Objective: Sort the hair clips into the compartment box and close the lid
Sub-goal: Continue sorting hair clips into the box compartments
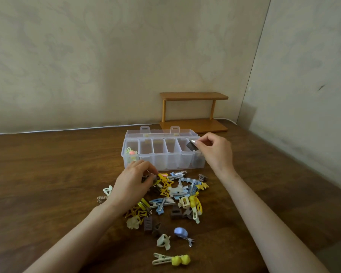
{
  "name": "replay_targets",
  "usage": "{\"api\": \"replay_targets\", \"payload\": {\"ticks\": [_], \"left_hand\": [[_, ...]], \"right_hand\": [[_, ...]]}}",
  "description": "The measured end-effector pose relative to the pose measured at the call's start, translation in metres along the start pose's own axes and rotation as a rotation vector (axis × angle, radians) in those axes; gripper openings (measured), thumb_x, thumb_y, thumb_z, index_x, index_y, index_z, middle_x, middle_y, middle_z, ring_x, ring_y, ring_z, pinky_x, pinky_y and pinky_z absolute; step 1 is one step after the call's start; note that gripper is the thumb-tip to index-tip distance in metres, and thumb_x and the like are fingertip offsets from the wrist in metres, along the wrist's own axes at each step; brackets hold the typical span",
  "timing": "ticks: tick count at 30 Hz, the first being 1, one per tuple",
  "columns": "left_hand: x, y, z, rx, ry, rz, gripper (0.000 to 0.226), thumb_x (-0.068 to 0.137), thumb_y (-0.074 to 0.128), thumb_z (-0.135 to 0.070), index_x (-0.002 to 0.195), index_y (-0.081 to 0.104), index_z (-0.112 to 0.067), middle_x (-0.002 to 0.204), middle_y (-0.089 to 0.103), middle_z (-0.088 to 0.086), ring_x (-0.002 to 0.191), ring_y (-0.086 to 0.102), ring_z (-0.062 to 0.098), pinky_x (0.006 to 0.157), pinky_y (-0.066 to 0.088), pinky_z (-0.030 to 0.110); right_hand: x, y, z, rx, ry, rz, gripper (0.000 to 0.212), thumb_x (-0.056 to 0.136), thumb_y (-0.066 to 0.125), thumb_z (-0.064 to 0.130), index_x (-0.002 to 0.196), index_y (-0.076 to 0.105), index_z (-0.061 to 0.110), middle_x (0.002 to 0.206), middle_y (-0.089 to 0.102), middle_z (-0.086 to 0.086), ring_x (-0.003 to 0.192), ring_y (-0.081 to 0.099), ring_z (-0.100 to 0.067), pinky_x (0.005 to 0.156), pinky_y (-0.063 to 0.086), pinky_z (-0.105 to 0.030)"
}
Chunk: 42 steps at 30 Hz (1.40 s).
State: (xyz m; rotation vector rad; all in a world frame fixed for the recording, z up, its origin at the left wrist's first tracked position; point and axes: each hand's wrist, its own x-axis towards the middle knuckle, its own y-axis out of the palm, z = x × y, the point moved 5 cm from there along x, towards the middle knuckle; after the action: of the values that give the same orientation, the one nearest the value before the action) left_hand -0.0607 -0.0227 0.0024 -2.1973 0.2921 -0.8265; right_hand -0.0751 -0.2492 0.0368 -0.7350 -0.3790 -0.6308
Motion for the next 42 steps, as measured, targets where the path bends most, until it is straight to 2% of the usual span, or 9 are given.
{"api": "replay_targets", "payload": {"ticks": [6,11,16,20,25,31,35,39,42], "left_hand": [[-0.002,-0.001,-0.005,-0.027,0.015,-0.002,0.008,0.088,0.058,-0.017,0.091,0.063,-0.023,0.092,0.058,-0.012,0.089,0.053,0.005,0.073,0.045,0.019],[-0.001,-0.001,-0.007,-0.024,0.005,0.037,0.008,0.088,0.058,-0.018,0.093,0.062,-0.022,0.095,0.059,-0.011,0.091,0.053,0.007,0.077,0.049,0.027],[0.002,-0.009,-0.005,0.018,-0.018,0.096,0.009,0.085,0.062,-0.014,0.09,0.063,-0.022,0.094,0.059,-0.009,0.09,0.055,0.008,0.073,0.049,0.024],[0.005,-0.021,0.006,0.178,-0.049,0.093,0.013,0.085,0.062,-0.013,0.088,0.062,-0.025,0.091,0.056,-0.012,0.09,0.049,0.007,0.064,0.037,0.015],[0.009,-0.026,0.019,0.227,-0.108,0.088,0.012,0.083,0.065,-0.02,0.083,0.059,-0.03,0.088,0.053,-0.015,0.087,0.046,0.005,0.061,0.033,0.016],[0.003,-0.012,-0.006,0.086,0.094,0.262,0.017,0.078,0.068,-0.035,0.093,0.062,-0.029,0.089,0.049,-0.02,0.087,0.047,0.001,0.073,0.042,0.016],[-0.008,0.003,-0.043,-0.003,0.276,0.428,0.029,0.073,0.069,-0.046,0.096,0.062,-0.031,0.092,0.045,-0.03,0.094,0.04,-0.011,0.078,0.033,0.007],[-0.02,0.023,-0.051,0.165,0.365,0.472,0.039,0.074,0.066,-0.053,0.105,0.06,-0.029,0.108,0.051,-0.015,0.105,0.04,0.005,0.089,0.037,0.022],[-0.02,0.027,-0.045,0.221,0.366,0.449,0.041,0.076,0.064,-0.052,0.109,0.058,-0.028,0.113,0.051,-0.01,0.109,0.04,0.008,0.09,0.036,0.023]], "right_hand": [[0.012,0.013,0.009,-0.233,-0.036,-0.005,0.015,0.089,0.061,0.03,0.094,0.07,0.019,0.094,0.071,0.004,0.081,0.061,-0.008,0.052,0.036,-0.016],[-0.004,0.007,0.012,-0.159,-0.106,0.004,0.014,0.09,0.061,0.026,0.096,0.07,0.017,0.088,0.07,0.004,0.075,0.055,-0.002,0.056,0.037,-0.012],[-0.028,0.013,0.018,-0.037,-0.191,0.147,0.009,0.089,0.063,0.021,0.092,0.071,0.017,0.081,0.066,0.008,0.066,0.054,0.001,0.058,0.04,-0.012],[-0.044,0.026,0.016,-0.031,-0.215,0.235,0.009,0.089,0.063,0.022,0.091,0.071,0.018,0.079,0.065,0.009,0.069,0.057,-0.005,0.062,0.048,-0.02],[-0.054,0.038,0.02,-0.072,-0.267,0.335,0.008,0.087,0.064,0.029,0.089,0.071,0.025,0.082,0.064,0.016,0.071,0.056,0.004,0.064,0.045,-0.014],[-0.056,0.041,0.021,-0.008,-0.245,0.458,0.007,0.083,0.068,0.031,0.087,0.072,0.026,0.085,0.068,0.012,0.072,0.058,0.0,0.065,0.048,-0.022],[-0.052,0.037,0.015,0.044,-0.218,0.454,0.006,0.084,0.068,0.028,0.087,0.072,0.024,0.081,0.068,0.013,0.071,0.06,-0.001,0.068,0.053,-0.028],[-0.051,0.036,0.013,0.07,-0.206,0.424,0.007,0.085,0.067,0.026,0.083,0.072,0.023,0.078,0.068,0.012,0.07,0.059,0.0,0.067,0.05,-0.024],[-0.051,0.036,0.014,0.073,-0.2,0.421,0.007,0.085,0.066,0.026,0.082,0.071,0.024,0.077,0.068,0.012,0.071,0.059,0.001,0.067,0.049,-0.023]]}}
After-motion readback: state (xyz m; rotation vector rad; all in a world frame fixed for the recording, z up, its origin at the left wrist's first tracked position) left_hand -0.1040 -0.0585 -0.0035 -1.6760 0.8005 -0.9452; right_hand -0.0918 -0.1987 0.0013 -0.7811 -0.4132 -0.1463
